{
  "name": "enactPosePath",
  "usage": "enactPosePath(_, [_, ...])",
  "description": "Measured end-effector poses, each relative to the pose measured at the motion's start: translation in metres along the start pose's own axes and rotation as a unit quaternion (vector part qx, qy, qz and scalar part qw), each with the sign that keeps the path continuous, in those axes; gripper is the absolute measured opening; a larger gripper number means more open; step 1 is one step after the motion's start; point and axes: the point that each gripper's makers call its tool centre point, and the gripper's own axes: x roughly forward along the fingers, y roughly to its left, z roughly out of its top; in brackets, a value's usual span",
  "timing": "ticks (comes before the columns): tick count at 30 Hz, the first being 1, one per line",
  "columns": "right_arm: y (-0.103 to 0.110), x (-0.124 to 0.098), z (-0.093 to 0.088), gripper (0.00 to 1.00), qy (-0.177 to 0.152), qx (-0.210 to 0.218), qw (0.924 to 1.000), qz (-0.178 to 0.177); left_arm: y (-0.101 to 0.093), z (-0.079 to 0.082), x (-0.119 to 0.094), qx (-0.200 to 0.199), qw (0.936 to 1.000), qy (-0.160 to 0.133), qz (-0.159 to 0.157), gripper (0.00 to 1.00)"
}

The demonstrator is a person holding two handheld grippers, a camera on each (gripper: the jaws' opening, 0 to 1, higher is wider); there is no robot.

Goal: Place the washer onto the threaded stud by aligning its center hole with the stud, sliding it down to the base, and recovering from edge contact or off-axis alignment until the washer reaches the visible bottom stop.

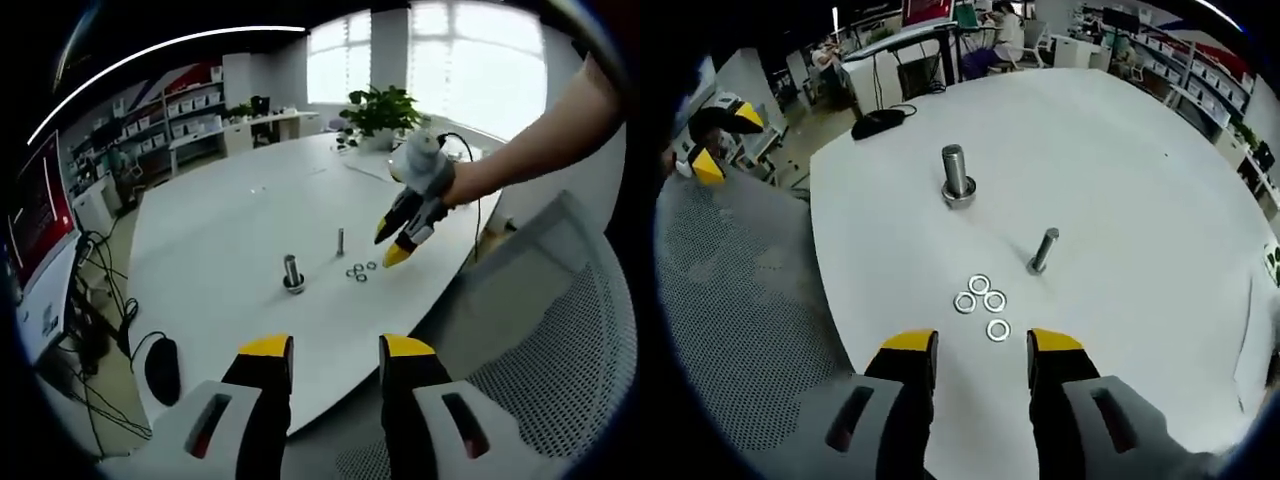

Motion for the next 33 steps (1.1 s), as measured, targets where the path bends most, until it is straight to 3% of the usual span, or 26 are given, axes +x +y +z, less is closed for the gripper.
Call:
enactPosePath(9, [-0.006,0.018,-0.013,0.32,0.043,-0.011,0.999,0.008,-0.001,-0.001,0.0,0.004,1.0,0.003,-0.001,0.31])
enactPosePath(13, [-0.01,0.022,-0.012,0.31,0.048,-0.009,0.9988,0.009,-0.002,-0.003,0.001,0.006,0.9999,0.009,-0.002,0.31])
enactPosePath(21, [-0.011,0.028,-0.015,0.26,0.079,-0.059,0.995,0.017,-0.001,-0.002,0.0,0.005,1.0,0.005,-0.002,0.31])
enactPosePath(27, [-0.012,0.031,-0.013,0.25,0.09,-0.067,0.9934,0.022,-0.002,-0.001,0.001,0.006,1.0,0.003,-0.004,0.31])
enactPosePath(30, [-0.011,0.032,-0.014,0.25,0.108,-0.138,0.9842,0.026,-0.002,-0.001,0.001,0.006,1.0,0.003,-0.004,0.31])
enactPosePath(33, [-0.008,0.031,-0.016,0.24,0.131,-0.153,0.9788,0.037,-0.001,-0.001,0.001,0.006,1.0,0.005,-0.004,0.31])
